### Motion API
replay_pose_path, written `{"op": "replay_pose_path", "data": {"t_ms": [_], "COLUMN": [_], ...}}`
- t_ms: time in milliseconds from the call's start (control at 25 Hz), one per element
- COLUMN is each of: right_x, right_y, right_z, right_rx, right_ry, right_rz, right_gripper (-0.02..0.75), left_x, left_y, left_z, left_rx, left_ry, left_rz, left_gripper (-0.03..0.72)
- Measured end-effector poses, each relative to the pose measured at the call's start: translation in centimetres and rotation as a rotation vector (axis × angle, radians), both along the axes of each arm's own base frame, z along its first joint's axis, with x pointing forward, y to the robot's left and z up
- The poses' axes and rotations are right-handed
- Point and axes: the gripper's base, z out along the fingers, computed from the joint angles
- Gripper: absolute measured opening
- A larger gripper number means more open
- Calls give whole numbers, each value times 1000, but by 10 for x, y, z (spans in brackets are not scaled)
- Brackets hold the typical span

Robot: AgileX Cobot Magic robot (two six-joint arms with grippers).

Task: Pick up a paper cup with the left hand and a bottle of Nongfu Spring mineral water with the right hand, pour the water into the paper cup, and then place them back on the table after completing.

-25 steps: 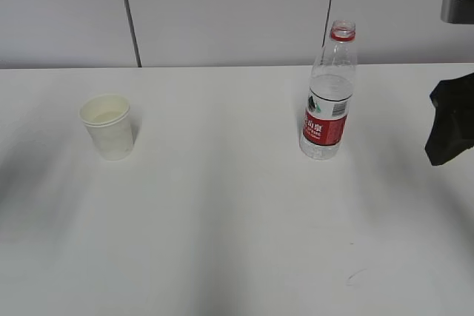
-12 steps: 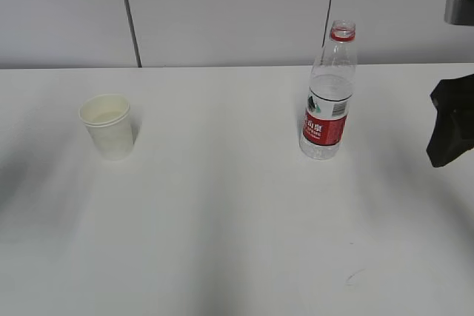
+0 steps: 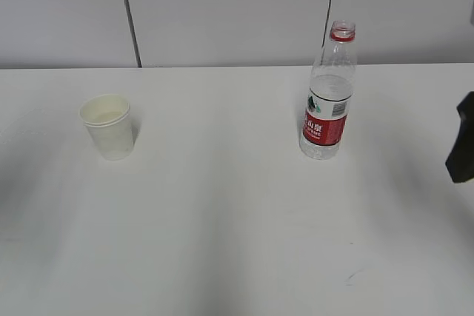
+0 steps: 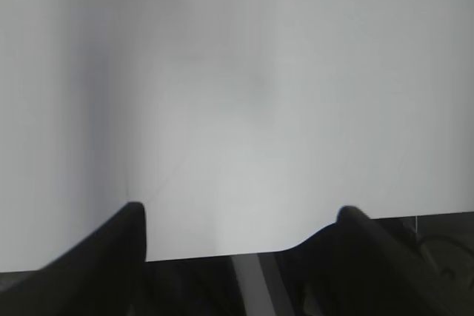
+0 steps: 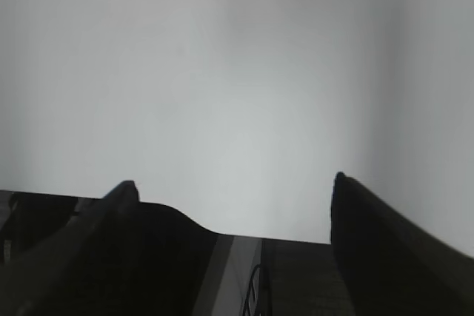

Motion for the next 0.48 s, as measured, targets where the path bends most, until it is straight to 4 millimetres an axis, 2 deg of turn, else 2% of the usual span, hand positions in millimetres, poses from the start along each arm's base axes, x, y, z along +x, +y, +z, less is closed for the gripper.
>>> {"op": "replay_pose_path", "data": {"t_ms": [320, 480], "right_x": [-60, -92], "right_y": [-12, -22], "right_z": [10, 20], "right_rx": [8, -23], "right_ry": [-110, -220], "right_rz": [10, 13], "right_gripper": [588, 588], "left_x": [-56, -80], "left_y": [8, 11], "left_z": [25, 24], "left_rx": [-16, -25], "left_ry": [-187, -242], "left_rz": [-19, -19], "left_gripper": [482, 482]}}
